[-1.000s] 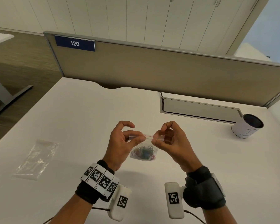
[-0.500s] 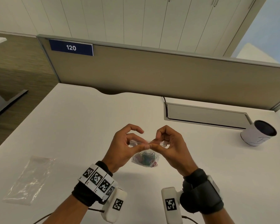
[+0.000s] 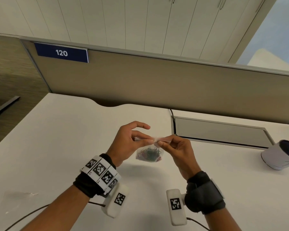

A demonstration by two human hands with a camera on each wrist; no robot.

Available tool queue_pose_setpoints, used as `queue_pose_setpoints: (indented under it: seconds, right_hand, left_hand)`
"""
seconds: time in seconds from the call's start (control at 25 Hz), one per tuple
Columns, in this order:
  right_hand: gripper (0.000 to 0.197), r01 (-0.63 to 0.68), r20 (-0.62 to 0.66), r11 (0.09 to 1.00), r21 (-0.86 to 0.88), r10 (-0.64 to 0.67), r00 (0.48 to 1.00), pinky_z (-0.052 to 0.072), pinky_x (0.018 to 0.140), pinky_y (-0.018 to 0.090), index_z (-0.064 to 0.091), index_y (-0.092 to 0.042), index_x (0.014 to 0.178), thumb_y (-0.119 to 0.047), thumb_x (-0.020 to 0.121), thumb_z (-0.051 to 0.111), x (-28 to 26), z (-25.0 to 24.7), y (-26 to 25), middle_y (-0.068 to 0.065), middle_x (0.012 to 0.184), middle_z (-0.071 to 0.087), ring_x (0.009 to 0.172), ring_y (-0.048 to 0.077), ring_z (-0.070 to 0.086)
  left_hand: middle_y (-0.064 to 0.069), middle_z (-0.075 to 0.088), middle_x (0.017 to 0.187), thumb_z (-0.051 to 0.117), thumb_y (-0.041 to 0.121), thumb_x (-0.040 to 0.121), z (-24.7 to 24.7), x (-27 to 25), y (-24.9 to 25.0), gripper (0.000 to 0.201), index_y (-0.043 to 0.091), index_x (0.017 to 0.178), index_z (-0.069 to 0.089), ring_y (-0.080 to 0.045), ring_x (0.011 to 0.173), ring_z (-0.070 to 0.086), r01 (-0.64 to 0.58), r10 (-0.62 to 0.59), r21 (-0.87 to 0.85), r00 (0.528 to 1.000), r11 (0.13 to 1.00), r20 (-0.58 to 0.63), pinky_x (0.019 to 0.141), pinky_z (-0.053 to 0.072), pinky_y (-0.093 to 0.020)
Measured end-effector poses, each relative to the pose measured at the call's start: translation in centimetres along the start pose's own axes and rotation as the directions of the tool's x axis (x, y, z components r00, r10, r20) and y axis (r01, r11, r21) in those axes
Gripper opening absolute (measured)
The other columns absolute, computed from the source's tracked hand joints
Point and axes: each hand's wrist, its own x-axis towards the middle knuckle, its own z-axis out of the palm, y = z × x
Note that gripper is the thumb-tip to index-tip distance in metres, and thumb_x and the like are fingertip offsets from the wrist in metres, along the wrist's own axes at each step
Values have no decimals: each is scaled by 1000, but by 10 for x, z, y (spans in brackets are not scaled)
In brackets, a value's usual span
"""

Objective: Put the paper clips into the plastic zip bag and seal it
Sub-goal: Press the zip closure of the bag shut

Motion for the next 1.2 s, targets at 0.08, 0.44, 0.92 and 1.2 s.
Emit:
queue_pose_setpoints:
  seconds: [0.08, 0.44, 0.92, 1.2]
  right_hand:
    - [20, -28, 0, 1000, 4, 28, 1000, 57, 75, 25, 71, 5, 89, -11, 78, 72, 18, -5, 12, 19, 91, 75, 86, 24, 72]
    - [45, -297, -99, 954, -46, 292, 951, 51, 88, 33, 56, 0, 123, -13, 83, 71, 122, -23, 70, 15, 110, 69, 94, 20, 66]
    - [40, -8, -14, 558, -830, -6, 1000, 44, 95, 31, 57, -23, 127, -34, 89, 60, 80, 1, 113, 3, 132, 57, 122, 23, 48]
    - [45, -26, 32, 528, -849, 101, 994, 45, 100, 36, 44, -21, 138, -25, 93, 54, 86, -8, 94, 6, 141, 51, 125, 26, 48]
  left_hand:
    - [-8, 77, 97, 73, 8, 79, -11, 24, -9, 32, 11, 110, 67, -15, 88, 74, 58, -59, 12, 991, 998, 123, 83, 58, -25]
    - [-3, 64, 118, 68, 14, 85, -21, 114, -63, 37, 12, 120, 56, -17, 106, 60, 5, 24, 271, 994, 962, -102, 92, 48, -29]
    - [-10, 58, 123, 57, 17, 91, 27, 96, -126, 43, 19, 134, 51, -30, 112, 54, 23, -70, 629, 996, 777, 50, 97, 48, -43]
    - [-4, 43, 147, 58, 27, 90, 24, 87, -124, 53, 19, 141, 41, -26, 134, 40, 76, -168, 694, 984, 716, 65, 111, 35, -41]
